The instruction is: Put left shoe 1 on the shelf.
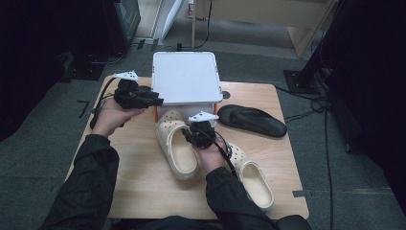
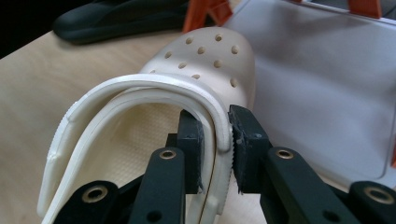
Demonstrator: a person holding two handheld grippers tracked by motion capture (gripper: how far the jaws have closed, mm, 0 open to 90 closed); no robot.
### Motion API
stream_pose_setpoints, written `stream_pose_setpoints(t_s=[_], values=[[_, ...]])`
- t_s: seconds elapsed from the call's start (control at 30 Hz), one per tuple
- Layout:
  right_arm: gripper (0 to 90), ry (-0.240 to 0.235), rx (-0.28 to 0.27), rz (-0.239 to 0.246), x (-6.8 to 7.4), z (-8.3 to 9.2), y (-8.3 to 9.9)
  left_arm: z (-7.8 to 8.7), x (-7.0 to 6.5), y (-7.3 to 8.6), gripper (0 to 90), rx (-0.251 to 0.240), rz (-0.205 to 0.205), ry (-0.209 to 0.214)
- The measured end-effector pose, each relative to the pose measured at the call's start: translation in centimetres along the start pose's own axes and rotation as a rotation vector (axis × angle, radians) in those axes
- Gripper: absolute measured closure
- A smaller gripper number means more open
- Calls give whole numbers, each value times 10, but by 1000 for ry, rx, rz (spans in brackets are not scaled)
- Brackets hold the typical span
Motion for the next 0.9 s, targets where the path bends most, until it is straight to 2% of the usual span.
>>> stream_pose_setpoints(t_s=[0.13, 0.3, 0.5, 0.57, 0.77, 0.9], values=[[757, 22, 3, -32, -10, -15, -8, 0, 0, 0, 561, -2, 0, 2], [756, 63, -1, -43, -14, -29, -18, 0, 0, 0, 561, -4, -1, 6], [746, 103, 1, -60, -18, -41, -19, 0, 1, 0, 564, -8, 0, 10], [739, 95, -5, -72, -18, -43, -18, 0, 1, 0, 565, -7, -3, 7], [658, 67, -8, -63, -14, -42, -13, 0, 1, 1, 564, -12, 2, 12], [564, 27, -5, -73, -11, -33, -10, 0, 1, 1, 570, -15, 5, 13]])
Point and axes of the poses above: each handheld gripper's, and its own axes: z roughly backward along the jaws, y roughly out of its underside, x roughly to its left, the point moved 8 cm from there along -z, roughly forward along the jaws, and after that the axes turned 3 degrees about -z, right-handed, at the moved point
